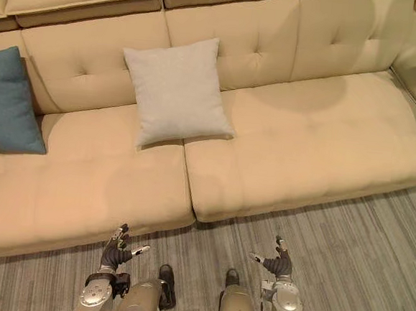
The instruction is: Pick up cushions and gather them together orderly.
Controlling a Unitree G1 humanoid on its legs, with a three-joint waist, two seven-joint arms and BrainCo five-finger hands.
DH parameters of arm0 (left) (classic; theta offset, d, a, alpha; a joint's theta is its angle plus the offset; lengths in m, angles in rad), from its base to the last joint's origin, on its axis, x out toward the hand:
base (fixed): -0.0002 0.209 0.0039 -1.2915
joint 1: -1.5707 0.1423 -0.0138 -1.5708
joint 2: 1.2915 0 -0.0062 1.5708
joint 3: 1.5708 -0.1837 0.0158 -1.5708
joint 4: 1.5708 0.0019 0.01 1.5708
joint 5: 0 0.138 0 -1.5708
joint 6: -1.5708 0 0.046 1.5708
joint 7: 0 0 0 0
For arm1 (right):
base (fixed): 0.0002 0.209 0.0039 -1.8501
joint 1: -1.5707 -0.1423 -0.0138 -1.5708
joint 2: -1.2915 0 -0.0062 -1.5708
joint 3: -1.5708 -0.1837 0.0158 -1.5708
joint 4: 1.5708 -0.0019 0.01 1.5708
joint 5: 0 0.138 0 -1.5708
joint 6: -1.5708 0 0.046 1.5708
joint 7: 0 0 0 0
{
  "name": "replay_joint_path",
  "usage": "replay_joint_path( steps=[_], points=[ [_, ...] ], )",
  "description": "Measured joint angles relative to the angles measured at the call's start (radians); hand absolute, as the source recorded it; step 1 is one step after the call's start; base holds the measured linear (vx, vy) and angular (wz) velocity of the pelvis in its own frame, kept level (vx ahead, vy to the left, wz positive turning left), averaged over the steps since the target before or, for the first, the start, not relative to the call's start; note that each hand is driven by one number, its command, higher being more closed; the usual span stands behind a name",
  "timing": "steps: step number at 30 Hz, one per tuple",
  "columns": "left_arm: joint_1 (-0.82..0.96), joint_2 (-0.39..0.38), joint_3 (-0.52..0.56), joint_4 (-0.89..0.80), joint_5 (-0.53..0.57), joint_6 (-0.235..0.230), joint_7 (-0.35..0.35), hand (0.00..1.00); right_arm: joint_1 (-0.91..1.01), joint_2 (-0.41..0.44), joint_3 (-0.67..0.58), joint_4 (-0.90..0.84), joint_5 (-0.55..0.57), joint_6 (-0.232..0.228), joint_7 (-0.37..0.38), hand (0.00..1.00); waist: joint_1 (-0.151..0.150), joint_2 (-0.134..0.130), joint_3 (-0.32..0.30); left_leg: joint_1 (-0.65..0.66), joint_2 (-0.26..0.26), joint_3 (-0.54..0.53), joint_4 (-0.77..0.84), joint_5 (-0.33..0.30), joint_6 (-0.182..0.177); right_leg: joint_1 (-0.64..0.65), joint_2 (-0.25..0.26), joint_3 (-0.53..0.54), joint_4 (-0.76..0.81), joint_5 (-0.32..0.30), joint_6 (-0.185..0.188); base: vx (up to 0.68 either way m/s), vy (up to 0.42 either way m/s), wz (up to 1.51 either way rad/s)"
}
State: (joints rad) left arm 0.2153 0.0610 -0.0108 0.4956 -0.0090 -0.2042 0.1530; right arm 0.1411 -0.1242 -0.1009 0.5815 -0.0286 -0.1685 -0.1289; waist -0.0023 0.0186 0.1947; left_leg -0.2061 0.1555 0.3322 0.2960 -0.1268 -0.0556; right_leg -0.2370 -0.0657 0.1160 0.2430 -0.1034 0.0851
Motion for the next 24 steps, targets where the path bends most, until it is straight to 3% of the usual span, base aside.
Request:
replay_joint_path(
  steps=[4, 6, 7, 8, 9, 10, 12, 13, 15, 17, 18, 19, 20, 21, 22, 23, 24],
  points=[
    [-0.005, 0.013, -0.024, -0.015, 0.001, 0.0, 0.0, 0.0, -0.001, 0.013, -0.001, -0.052, 0.017, -0.005, 0.0, 0.0, -0.018, -0.001, -0.001, 0.013, 0.026, 0.086, 0.058, -0.058, 0.015, -0.043, 0.043, 0.145, -0.044, 0.084, 0.015, 0.02, 0.104, -1.31],
    [-0.022, 0.022, -0.028, -0.016, 0.001, 0.001, 0.0, 0.0, -0.014, 0.014, 0.0, -0.045, 0.028, -0.005, -0.001, 0.0, -0.033, 0.0, 0.0, 0.018, 0.05, 0.152, 0.068, -0.079, 0.016, -0.077, 0.063, 0.142, -0.076, 0.151, 0.013, -0.05, 0.044, -1.6],
    [-0.043, 0.029, -0.027, -0.017, 0.001, 0.002, 0.001, 0.0, -0.027, 0.025, 0.0, -0.039, 0.032, -0.005, -0.003, 0.0, -0.043, -0.009, 0.004, 0.04, 0.084, 0.255, 0.068, -0.094, 0.023, -0.09, 0.047, -0.024, -0.101, 0.16, -0.06, -0.06, 0.004, -1.6],
    [-0.053, 0.031, -0.028, -0.016, 0.001, 0.003, 0.001, 0.0, -0.032, 0.022, -0.001, -0.032, 0.033, -0.004, -0.003, 0.0, -0.045, -0.01, 0.005, 0.055, 0.091, 0.295, 0.068, -0.099, 0.023, -0.106, 0.03, -0.118, -0.084, 0.137, -0.094, -0.04, -0.009, -2.03],
    [-0.07, 0.031, -0.035, -0.023, 0.001, 0.004, 0.001, 0.0, -0.037, 0.013, -0.001, -0.009, 0.037, -0.003, -0.003, 0.0, -0.059, 0.0, 0.008, 0.097, 0.111, 0.373, 0.065, -0.108, 0.016, -0.111, -0.028, -0.342, -0.054, 0.089, -0.163, 0.07, 0.001, -1.83],
    [-0.072, 0.035, -0.038, -0.035, 0.001, 0.004, 0.001, 0.0, -0.051, 0.011, 0.0, 0.004, 0.037, -0.001, -0.003, 0.0, -0.062, 0.005, 0.008, 0.135, 0.13, 0.44, 0.07, -0.12, 0.003, -0.096, -0.073, -0.51, -0.035, 0.072, -0.188, 0.07, 0.004, -1.87],
    [-0.079, 0.044, -0.039, -0.038, 0.001, 0.004, 0.0, 0.0, -0.071, 0.01, 0.0, 0.025, 0.038, 0.0, -0.004, 0.0, -0.063, 0.007, 0.007, 0.199, 0.147, 0.537, 0.069, -0.13, -0.012, -0.063, -0.125, -0.727, -0.001, 0.064, -0.201, 0.11, -0.084, -1.76],
    [-0.084, 0.045, -0.039, -0.038, 0.001, 0.004, 0.0, 0.0, -0.074, 0.01, 0.0, 0.024, 0.038, 0.0, -0.005, 0.0, -0.062, 0.007, 0.006, 0.215, 0.148, 0.559, 0.068, -0.13, -0.015, -0.062, -0.132, -0.762, 0.008, 0.068, -0.202, 0.15, -0.167, -1.93],
    [-0.104, 0.042, -0.044, -0.036, 0.001, 0.005, -0.002, 0.0, -0.08, 0.007, 0.0, 0.022, 0.038, 0.0, -0.005, 0.0, -0.063, 0.016, 0.008, 0.276, 0.167, 0.58, 0.077, -0.143, -0.038, -0.077, -0.099, -0.713, 0.044, 0.071, -0.155, 0.2, -0.225, -1.81],
    [-0.122, 0.04, -0.068, -0.031, 0.001, 0.005, -0.016, 0.0, -0.07, 0.003, 0.001, 0.022, 0.037, 0.0, -0.004, 0.0, -0.072, 0.037, 0.002, 0.298, 0.254, 0.557, 0.236, -0.121, -0.055, -0.081, -0.044, -0.624, 0.096, 0.018, -0.154, 0.29, -0.234, -1.52],
    [-0.126, 0.038, -0.073, -0.031, 0.001, 0.005, -0.02, 0.0, -0.07, 0.001, 0.002, 0.021, 0.037, 0.0, -0.004, 0.0, -0.071, 0.039, 0.0, 0.295, 0.282, 0.532, 0.299, -0.101, -0.036, -0.078, -0.028, -0.601, 0.108, 0.005, -0.157, 0.3, -0.19, -1.07],
    [-0.13, 0.033, -0.084, -0.028, 0.001, 0.005, -0.022, 0.0, -0.066, -0.002, 0.004, 0.022, 0.037, 0.0, -0.004, 0.0, -0.072, 0.044, 0.002, 0.276, 0.32, 0.472, 0.407, -0.048, 0.046, -0.059, 0.003, -0.568, 0.112, -0.012, -0.159, 0.33, -0.207, -1.22],
    [-0.125, 0.018, -0.087, -0.016, -0.001, 0.005, -0.019, 0.0, -0.062, 0.005, 0.022, 0.019, 0.037, 0.001, -0.01, 0.0, -0.066, 0.048, 0.008, 0.227, 0.336, 0.324, 0.546, 0.051, 0.165, -0.012, 0.036, -0.509, 0.094, -0.027, -0.17, 0.4, -0.15, -1.66],
    [-0.111, -0.001, -0.09, -0.014, -0.004, 0.004, -0.016, 0.0, -0.068, 0.0, 0.041, 0.01, 0.037, 0.002, -0.026, 0.0, -0.049, 0.045, 0.014, 0.138, 0.262, 0.108, 0.66, -0.016, 0.068, 0.015, 0.057, -0.434, 0.083, -0.049, -0.185, 0.33, -0.059, -1.63],
    [-0.11, -0.004, -0.094, -0.014, -0.008, 0.004, -0.015, 0.0, -0.074, 0.0, 0.047, 0.007, 0.037, 0.001, -0.029, 0.0, -0.034, 0.047, 0.014, 0.097, 0.216, 0.031, 0.696, -0.051, 0.042, 0.024, 0.062, -0.4, 0.084, -0.057, -0.187, 0.31, 0.08, -1.83],
    [-0.099, -0.003, -0.099, -0.014, -0.02, 0.004, -0.013, 0.0, -0.085, -0.001, 0.075, 0.007, 0.037, 0.002, -0.036, 0.0, -0.009, 0.043, 0.019, 0.01, 0.121, -0.106, 0.728, -0.112, 0.03, 0.056, 0.069, -0.332, 0.083, -0.072, -0.181, 0.33, 0.099, -1.5],
    [-0.087, 0.0, -0.103, -0.015, -0.02, 0.003, -0.003, 0.0, -0.086, 0.003, 0.087, 0.007, 0.037, 0.002, -0.042, 0.0, 0.0, 0.031, 0.028, -0.059, 0.075, -0.168, 0.709, -0.139, 0.034, 0.093, 0.07, -0.297, 0.072, -0.086, -0.17, 0.35, 0.103, -1.28]
  ],
)
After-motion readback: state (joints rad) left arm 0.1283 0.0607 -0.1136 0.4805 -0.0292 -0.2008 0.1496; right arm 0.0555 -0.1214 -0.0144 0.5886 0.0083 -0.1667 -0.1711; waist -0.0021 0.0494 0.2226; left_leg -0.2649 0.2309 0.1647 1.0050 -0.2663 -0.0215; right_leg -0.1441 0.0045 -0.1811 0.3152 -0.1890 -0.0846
